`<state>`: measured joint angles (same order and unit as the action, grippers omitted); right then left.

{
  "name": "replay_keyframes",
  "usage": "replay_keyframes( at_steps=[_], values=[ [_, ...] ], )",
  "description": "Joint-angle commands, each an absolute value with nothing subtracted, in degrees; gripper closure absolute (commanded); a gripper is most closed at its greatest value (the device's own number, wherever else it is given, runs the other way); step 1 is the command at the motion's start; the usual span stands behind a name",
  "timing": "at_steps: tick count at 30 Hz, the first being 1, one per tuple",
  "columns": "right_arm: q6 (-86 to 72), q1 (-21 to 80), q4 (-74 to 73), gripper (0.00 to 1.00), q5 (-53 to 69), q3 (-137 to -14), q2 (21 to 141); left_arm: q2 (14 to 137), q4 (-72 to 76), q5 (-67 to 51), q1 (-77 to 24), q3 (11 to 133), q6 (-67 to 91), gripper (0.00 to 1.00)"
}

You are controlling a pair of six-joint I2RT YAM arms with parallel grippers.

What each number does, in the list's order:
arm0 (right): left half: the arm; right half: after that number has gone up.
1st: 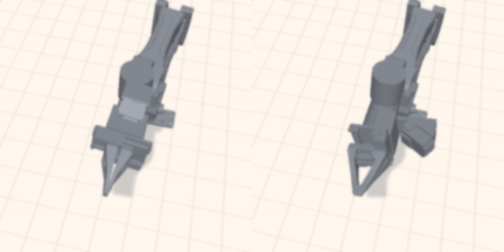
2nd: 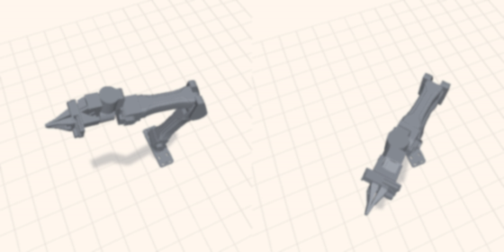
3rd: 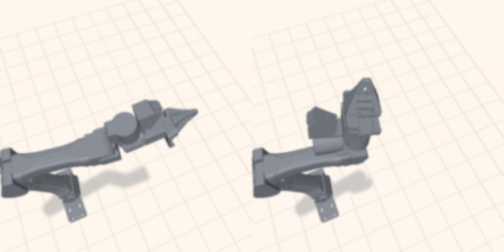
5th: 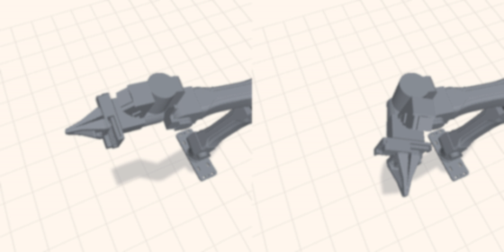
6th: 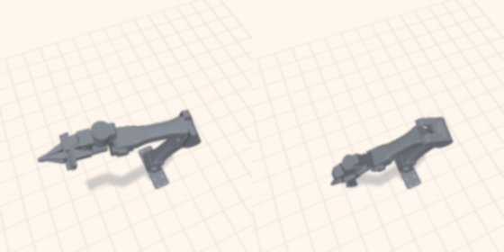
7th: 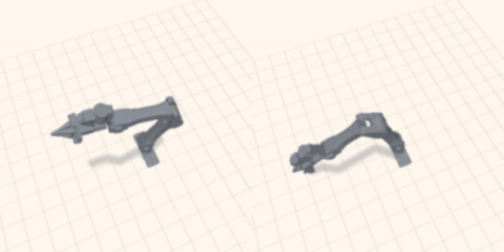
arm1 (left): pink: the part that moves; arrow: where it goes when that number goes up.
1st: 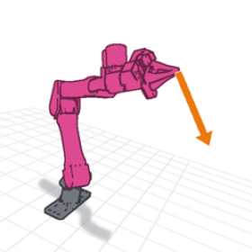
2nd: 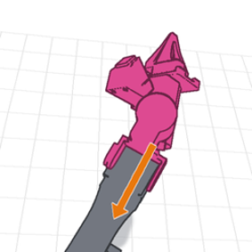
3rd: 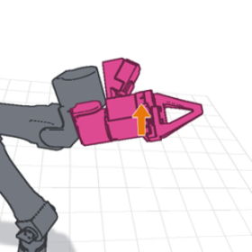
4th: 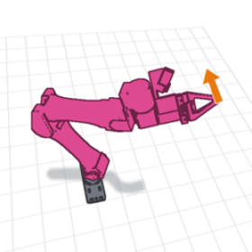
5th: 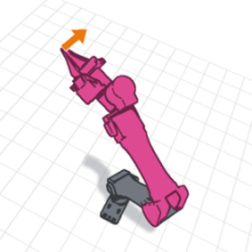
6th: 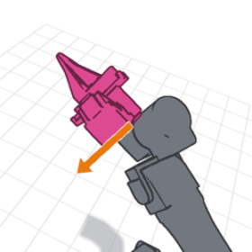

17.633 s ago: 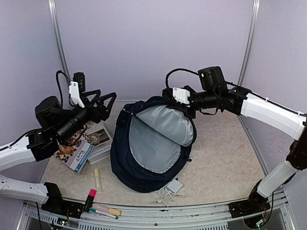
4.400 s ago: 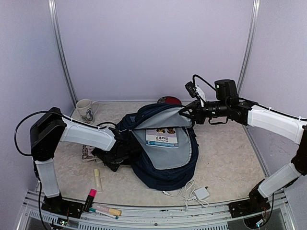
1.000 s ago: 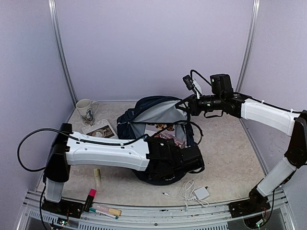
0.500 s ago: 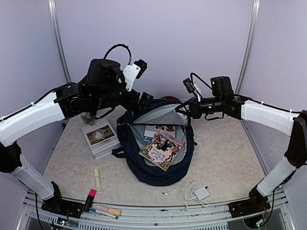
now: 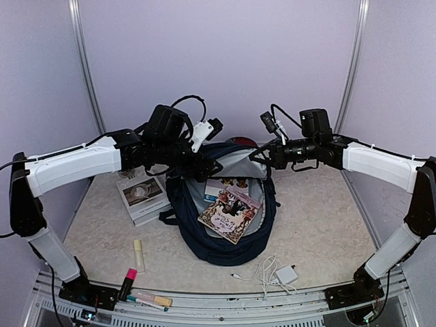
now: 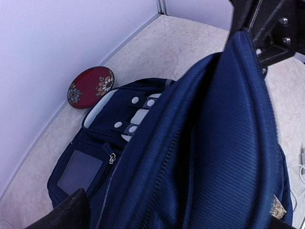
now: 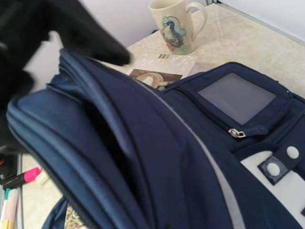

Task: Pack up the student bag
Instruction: Place the book in the second largest pocket of the bag, then pass from the right arm to the left

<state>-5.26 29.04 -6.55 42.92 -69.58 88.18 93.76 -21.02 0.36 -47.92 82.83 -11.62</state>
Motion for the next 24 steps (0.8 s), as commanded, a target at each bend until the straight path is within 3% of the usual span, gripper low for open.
replay_keyframes(
  at_steps=[1,5,8,12,21,24],
  values=[
    [-7.08,28.83,-2.06,0.99,49.06,-70.75,84.11,97.94,-20.53,-1.27,-47.19,84.78,-10.61,0.34],
    [-9.15,28.83,-3.94,0.84,45.75,-69.24,82.52,96.61,-17.18,-4.78,-48.16,83.30,-7.70,0.98],
    [-12.01,28.83,-8.30,0.73,41.12,-68.18,80.74,93.29,-13.78,-0.38,-49.51,80.35,-5.86,1.00],
    [-18.02,28.83,-13.14,0.67,35.98,-64.97,76.44,90.57,-13.18,5.64,-51.74,78.34,-3.35,1.00],
    [-35.91,31.02,-14.03,0.67,25.64,-44.87,53.92,90.15,-8.14,10.75,-53.41,75.28,2.46,1.00],
    [-43.38,33.76,-7.17,0.69,24.81,-36.67,47.84,89.41,-7.05,10.55,-54.29,74.09,2.32,1.00]
  ],
)
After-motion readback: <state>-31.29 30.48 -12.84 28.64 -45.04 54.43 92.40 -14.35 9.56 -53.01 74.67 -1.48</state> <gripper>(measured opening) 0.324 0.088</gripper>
